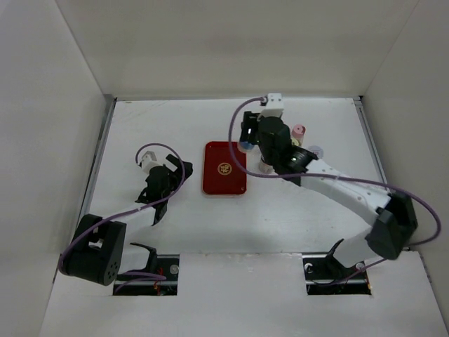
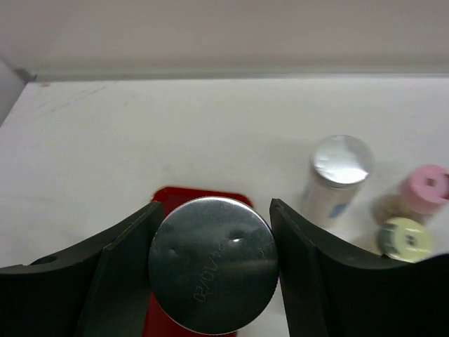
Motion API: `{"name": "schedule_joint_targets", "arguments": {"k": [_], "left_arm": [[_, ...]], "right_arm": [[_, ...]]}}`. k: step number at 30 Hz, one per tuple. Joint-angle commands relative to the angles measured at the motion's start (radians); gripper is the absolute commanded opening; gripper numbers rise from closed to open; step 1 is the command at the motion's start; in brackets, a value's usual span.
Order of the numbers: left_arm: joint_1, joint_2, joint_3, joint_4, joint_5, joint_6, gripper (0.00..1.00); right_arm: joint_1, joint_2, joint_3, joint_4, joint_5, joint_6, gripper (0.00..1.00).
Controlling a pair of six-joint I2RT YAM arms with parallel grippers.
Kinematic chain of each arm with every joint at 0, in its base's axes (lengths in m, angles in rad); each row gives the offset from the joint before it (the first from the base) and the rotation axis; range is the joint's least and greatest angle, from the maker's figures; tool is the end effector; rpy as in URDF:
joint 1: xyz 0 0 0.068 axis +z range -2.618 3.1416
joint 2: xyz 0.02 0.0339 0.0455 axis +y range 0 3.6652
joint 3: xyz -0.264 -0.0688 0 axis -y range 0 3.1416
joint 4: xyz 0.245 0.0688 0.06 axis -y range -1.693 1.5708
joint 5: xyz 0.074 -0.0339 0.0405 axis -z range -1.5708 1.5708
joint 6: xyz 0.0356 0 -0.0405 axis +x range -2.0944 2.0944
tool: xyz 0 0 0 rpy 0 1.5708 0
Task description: Organize the condiment bottles
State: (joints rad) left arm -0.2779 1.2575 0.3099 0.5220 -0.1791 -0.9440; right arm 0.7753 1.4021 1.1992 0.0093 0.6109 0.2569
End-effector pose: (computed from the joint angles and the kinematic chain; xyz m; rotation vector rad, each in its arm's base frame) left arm 0.2226 -0.0569 0.1557 -0.7777 1.8872 -0.6037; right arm 0.2492 0.2157 0.3633 -0.0092 1.7341 0.2214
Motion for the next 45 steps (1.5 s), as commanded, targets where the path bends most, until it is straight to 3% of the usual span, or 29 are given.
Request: {"name": "schedule_joint_targets", "arguments": {"k": [1, 11, 22, 26, 32, 39, 42, 45], "left_arm": [[0.016, -0.030, -0.012, 0.047, 0.007, -0.007, 1.00], [0.030, -0.037, -0.022, 0.049, 0.003, -0.009, 1.00], [0.023, -0.020, -0.014, 0.049, 0.001, -0.010, 1.00], [0.027, -0.023, -0.015, 0.049, 0.006, -0.010, 1.00], [0.030, -0.023, -0.015, 0.049, 0.007, -0.010, 1.00], [0.030, -0.023, -0.015, 0.050, 0.007, -0.010, 1.00], [0.038, -0.021, -0.017, 0.050, 0.021, -0.013, 1.00], [0.029, -0.026, -0.017, 0.050, 0.009, -0.012, 1.00]], "right_arm": [[0.012, 0.182, 0.127, 0.156, -0.132, -0.010, 0.49], [0.025, 0.532, 0.405, 0.150, -0.203, -0.010, 0.50], [0.031, 0.644, 0.473, 0.162, -0.203, -0.012, 0.51], [0.034, 0.684, 0.496, 0.156, -0.206, -0.010, 0.66], [0.040, 0.629, 0.467, 0.158, -0.207, -0.010, 0.81], [0.040, 0.301, 0.188, 0.225, -0.203, -0.018, 0.88], [-0.015, 0.171, 0.004, 0.239, -0.178, 0.011, 0.83], [-0.080, 0.109, -0.136, 0.204, -0.137, 0.056, 0.48]]}}
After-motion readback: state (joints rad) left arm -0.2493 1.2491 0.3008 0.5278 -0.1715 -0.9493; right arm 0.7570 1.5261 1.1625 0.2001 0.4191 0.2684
